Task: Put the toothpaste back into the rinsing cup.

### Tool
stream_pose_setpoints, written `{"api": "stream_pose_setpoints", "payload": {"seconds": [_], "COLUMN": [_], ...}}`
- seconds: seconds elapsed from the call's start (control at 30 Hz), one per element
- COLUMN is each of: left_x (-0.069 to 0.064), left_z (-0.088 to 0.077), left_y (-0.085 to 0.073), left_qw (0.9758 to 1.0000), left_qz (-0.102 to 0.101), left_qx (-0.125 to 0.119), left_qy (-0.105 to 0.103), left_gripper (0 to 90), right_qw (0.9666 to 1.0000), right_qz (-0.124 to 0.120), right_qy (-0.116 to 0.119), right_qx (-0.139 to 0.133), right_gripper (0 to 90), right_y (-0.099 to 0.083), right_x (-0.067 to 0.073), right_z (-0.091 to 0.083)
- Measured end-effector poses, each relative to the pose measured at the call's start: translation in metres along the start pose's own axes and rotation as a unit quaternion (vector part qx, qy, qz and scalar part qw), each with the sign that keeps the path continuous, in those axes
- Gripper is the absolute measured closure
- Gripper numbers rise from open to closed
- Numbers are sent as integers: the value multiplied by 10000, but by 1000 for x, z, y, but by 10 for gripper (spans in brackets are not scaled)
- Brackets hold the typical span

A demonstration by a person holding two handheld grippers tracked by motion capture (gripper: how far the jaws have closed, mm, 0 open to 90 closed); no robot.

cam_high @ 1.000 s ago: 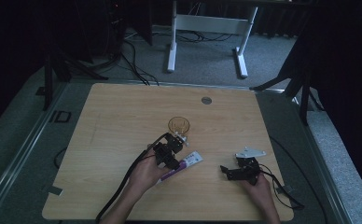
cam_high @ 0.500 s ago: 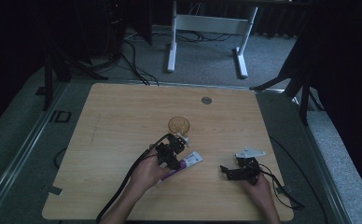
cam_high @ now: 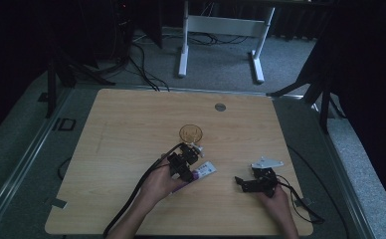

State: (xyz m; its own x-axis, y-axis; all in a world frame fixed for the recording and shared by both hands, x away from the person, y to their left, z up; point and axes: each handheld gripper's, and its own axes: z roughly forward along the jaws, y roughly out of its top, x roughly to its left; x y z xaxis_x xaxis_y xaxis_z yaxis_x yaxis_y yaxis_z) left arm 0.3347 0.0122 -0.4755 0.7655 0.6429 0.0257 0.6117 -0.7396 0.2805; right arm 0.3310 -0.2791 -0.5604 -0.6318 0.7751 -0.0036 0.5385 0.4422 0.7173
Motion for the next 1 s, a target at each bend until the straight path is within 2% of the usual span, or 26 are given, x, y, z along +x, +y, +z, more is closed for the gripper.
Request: {"api": "stream_pose_setpoints", "payload": {"seconds": [1.0], "left_x": [-1], "left_z": [15], "left_y": [5], "left_qw": [9990], "left_qz": [110], "left_qx": [391], "left_qy": [-185], "left_gripper": [592], "right_qw": [10000], "right_qz": [0], "right_qy": [-1], "right_qx": [0], "right_gripper": [126], "right_y": [0], "right_x": [0], "right_z": [0]}}
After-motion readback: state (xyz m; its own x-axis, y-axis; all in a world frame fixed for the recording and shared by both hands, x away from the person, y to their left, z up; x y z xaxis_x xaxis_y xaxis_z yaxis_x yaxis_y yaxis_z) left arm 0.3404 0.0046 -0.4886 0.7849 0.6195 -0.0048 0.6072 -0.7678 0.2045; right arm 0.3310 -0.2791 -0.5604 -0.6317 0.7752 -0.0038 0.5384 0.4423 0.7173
